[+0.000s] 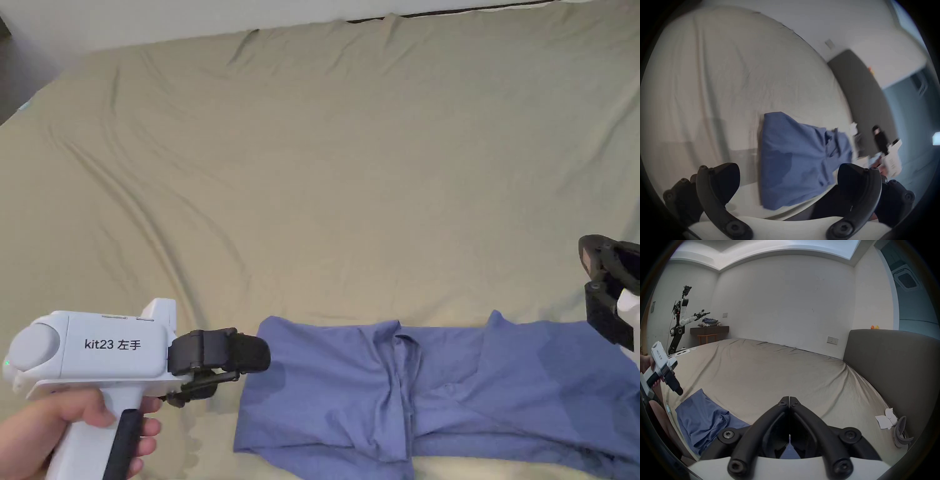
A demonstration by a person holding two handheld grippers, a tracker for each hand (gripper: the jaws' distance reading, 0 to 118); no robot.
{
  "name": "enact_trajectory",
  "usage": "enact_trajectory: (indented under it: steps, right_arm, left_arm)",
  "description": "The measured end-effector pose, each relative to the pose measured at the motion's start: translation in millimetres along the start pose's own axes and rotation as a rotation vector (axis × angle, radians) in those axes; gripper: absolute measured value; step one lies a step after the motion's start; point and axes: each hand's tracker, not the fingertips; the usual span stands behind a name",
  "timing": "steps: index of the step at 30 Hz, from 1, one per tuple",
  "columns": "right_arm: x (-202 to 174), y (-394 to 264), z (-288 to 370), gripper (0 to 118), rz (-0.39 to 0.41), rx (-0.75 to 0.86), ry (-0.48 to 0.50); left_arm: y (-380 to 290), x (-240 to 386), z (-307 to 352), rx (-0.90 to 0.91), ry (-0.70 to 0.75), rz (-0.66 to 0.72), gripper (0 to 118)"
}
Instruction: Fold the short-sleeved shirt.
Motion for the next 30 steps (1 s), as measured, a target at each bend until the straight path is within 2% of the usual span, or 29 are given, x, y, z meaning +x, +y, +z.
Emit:
enact_trajectory:
  steps: [2,5,6,7,8,9,10,11,12,13,15,17,22,27,29,30]
  right_arm:
    - [-7,2,0,0,0.034,0.007,-0.004]
    - [-13,4,-1,0,0.034,0.004,0.006]
    - [-14,4,0,0,0.040,0.003,0.009]
    - [-17,4,0,0,0.051,0.000,0.007]
    - [-19,4,1,0,0.081,0.000,0.001]
    - [-21,4,1,0,0.118,0.007,-0.003]
    - [-22,2,1,0,0.122,0.001,0.001]
    - [-22,1,0,0,0.133,0.002,0.002]
    - [-22,1,0,0,0.137,-0.003,0.004]
    - [-22,-1,0,0,0.140,-0.008,0.005]
    - [-20,-4,1,0,0.144,-0.015,0.006]
    - [-18,-5,2,0,0.146,-0.024,0.005]
    - [-16,-2,7,0,0.154,-0.010,-0.005]
    - [-18,-1,10,0,0.168,0.008,0.008]
    - [-19,-1,10,0,0.170,0.012,0.013]
    - [-19,-1,10,0,0.169,0.015,0.016]
  left_arm:
    - [-1,-19,-17,-0.021,-0.119,0.046,118]
    - [-7,-37,-47,-0.037,-0.183,0.099,112]
    - [-4,-35,-48,0.003,-0.307,0.087,111]
    - [-2,-34,-55,-0.022,-0.336,0.109,96]
    - [-20,9,-61,-0.028,-0.300,0.135,68]
    - [-23,8,-69,-0.025,-0.167,0.109,21]
    - [-27,9,-79,-0.056,-0.048,0.067,8]
    - [-31,4,-78,-0.042,-0.142,0.094,8]
    - [-7,-27,-83,-0.045,-0.246,0.148,8]
    - [-8,-22,-84,-0.041,-0.158,0.097,8]
    - [-8,-8,-78,-0.051,-0.130,0.015,8]
    - [6,-20,-58,-0.054,-0.073,-0.015,8]
    - [9,-4,-7,0.011,-0.122,-0.018,8]
    - [30,-32,49,0.036,0.086,0.018,8]
    - [28,-29,63,0.018,0.191,0.081,8]
    - [30,-26,69,0.001,0.261,0.072,8]
